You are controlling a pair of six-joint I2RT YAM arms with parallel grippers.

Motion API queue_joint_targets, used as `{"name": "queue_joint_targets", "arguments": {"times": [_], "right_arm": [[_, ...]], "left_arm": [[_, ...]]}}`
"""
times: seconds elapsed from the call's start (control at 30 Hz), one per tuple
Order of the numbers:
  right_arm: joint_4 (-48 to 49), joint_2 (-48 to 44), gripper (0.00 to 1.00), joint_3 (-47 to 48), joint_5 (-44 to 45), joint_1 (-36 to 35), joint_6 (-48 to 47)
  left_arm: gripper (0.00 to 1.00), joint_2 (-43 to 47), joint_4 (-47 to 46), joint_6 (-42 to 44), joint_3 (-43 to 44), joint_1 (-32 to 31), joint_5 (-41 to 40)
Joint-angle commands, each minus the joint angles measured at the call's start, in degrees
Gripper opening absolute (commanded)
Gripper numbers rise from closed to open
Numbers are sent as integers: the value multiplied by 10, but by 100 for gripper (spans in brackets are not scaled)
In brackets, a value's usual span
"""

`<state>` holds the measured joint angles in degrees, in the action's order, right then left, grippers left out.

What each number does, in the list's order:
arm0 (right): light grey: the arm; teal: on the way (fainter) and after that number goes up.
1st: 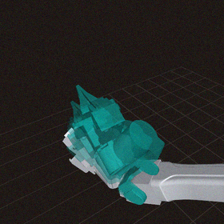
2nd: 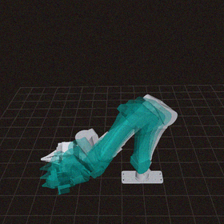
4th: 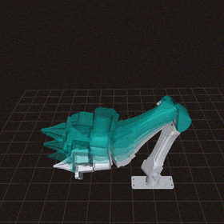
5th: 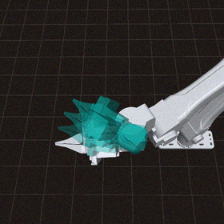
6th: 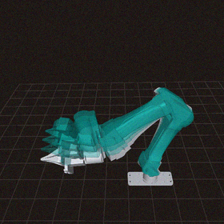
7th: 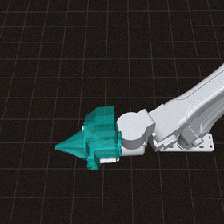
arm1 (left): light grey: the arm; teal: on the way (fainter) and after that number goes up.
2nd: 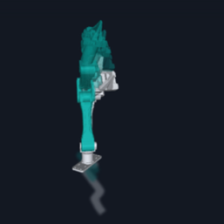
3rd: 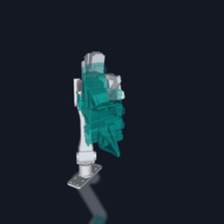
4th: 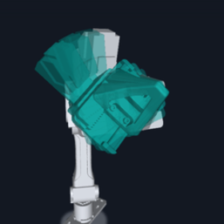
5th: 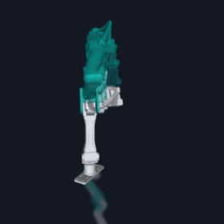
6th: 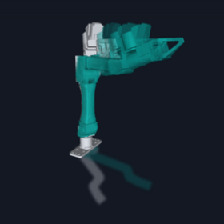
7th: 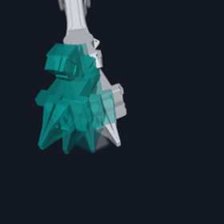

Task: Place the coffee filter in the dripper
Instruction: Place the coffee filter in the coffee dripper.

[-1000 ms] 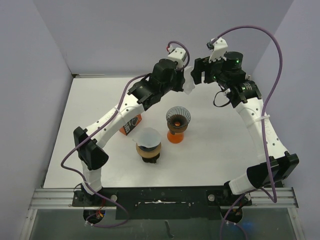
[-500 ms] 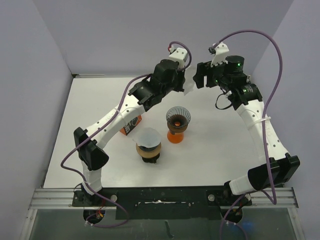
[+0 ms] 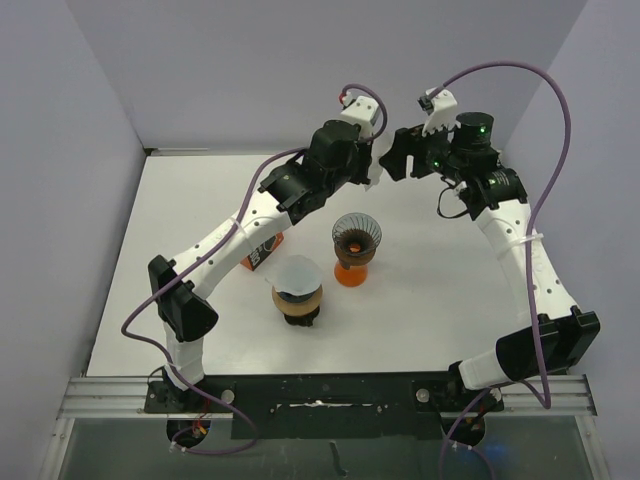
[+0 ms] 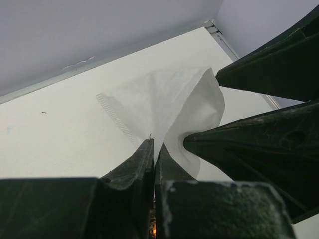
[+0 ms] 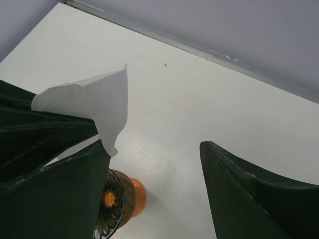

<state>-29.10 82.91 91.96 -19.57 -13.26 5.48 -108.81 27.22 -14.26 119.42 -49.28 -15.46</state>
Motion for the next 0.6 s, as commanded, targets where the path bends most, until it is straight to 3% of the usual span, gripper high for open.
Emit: {"name": "queue_joint_targets", "arguments": {"times": [0.0, 0.57], "right_arm": [[37, -26, 72, 12, -43, 12, 21], [44, -34, 71, 30, -125, 30, 35]], "left_arm": [[0, 2, -23, 10, 26, -6, -13], [0, 2, -21, 13, 27, -8, -22]]}}
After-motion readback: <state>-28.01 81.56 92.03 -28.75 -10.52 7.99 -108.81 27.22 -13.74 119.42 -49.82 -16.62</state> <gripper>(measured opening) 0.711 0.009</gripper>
